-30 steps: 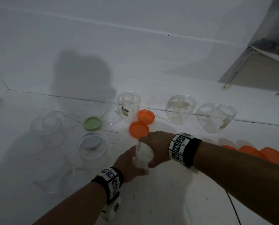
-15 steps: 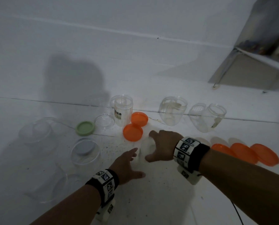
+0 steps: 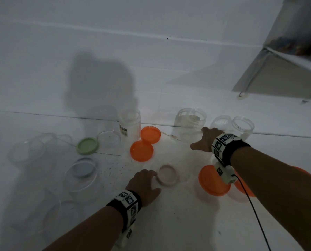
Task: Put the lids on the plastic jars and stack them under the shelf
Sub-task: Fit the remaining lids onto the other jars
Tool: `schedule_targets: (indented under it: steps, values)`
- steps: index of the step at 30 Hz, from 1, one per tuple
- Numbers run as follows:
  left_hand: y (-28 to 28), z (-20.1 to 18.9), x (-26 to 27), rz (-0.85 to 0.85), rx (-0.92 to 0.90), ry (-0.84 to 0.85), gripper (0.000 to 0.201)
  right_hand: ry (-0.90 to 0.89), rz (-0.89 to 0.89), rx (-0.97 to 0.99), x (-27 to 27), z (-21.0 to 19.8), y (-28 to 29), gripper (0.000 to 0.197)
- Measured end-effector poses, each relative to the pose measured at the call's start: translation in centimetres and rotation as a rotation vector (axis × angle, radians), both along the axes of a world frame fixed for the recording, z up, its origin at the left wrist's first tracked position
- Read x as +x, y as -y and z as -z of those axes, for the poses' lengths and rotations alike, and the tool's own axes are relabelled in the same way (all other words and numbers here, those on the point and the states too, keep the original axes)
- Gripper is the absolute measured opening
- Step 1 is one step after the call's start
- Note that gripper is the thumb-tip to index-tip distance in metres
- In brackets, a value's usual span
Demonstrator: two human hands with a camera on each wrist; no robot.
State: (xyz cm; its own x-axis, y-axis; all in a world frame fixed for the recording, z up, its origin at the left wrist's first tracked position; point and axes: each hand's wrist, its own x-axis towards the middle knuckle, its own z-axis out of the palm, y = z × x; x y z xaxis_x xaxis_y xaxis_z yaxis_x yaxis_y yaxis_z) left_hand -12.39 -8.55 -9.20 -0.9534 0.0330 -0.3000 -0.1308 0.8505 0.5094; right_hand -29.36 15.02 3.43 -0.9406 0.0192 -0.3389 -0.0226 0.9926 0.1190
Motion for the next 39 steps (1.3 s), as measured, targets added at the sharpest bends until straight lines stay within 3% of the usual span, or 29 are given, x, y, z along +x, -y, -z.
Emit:
schedule_targets:
  steps: [8, 11, 13, 15, 19, 22, 26, 31, 35, 39]
  values:
    - [-3.5, 0.4, -2.5, 0.027, -0.118, -0.020, 0.082, 0.051, -0.026, -0.089, -1.8, 2.0, -3.1, 0.123]
    - [-4.4, 0.4, -3.6, 0.023, -0.152, 0.009, 0.085, -0.084, -0.004, -0.199, -2.4, 1.3, -4.7, 0.123]
    - [-4.9, 0.5, -4.2, 0.022, -0.170, 0.042, 0.087, -0.326, 0.064, -0.244, -3.6, 0.3, -6.6, 0.105]
    - [-5.0, 0.5, -4.4, 0.028, -0.197, 0.074, 0.087, -0.490, 0.209, -0.239, -5.1, -0.3, -9.0, 0.104]
    - [-5.2, 0.5, -4.6, 0.011, -0.175, 0.046, 0.072, -0.340, 0.523, -0.362, -7.9, 1.4, -13.2, 0.136]
    - [-5.3, 0.3, -4.5, -0.033, -0.114, 0.051, 0.073, -0.335, 0.557, -0.513, -8.1, 2.9, -14.2, 0.128]
    - [-4.5, -1.0, -3.7, -0.087, -0.039, 0.015, 0.078, -0.484, 0.472, -0.680, -6.7, 2.0, -14.0, 0.121]
    - [-0.9, -4.0, -2.2, -0.212, 0.101, -0.182, 0.089, -0.706, 0.096, -0.932, -1.3, -5.2, -10.0, 0.117]
    - [2.6, -8.6, -1.2, -0.244, 0.211, -0.384, 0.093, -0.628, -0.126, -1.036, 5.5, -9.2, -3.8, 0.114]
    - [6.0, -13.3, -0.4, -0.279, 0.321, -0.452, 0.105, -0.481, -0.197, -1.099, 11.0, -6.8, 2.7, 0.114]
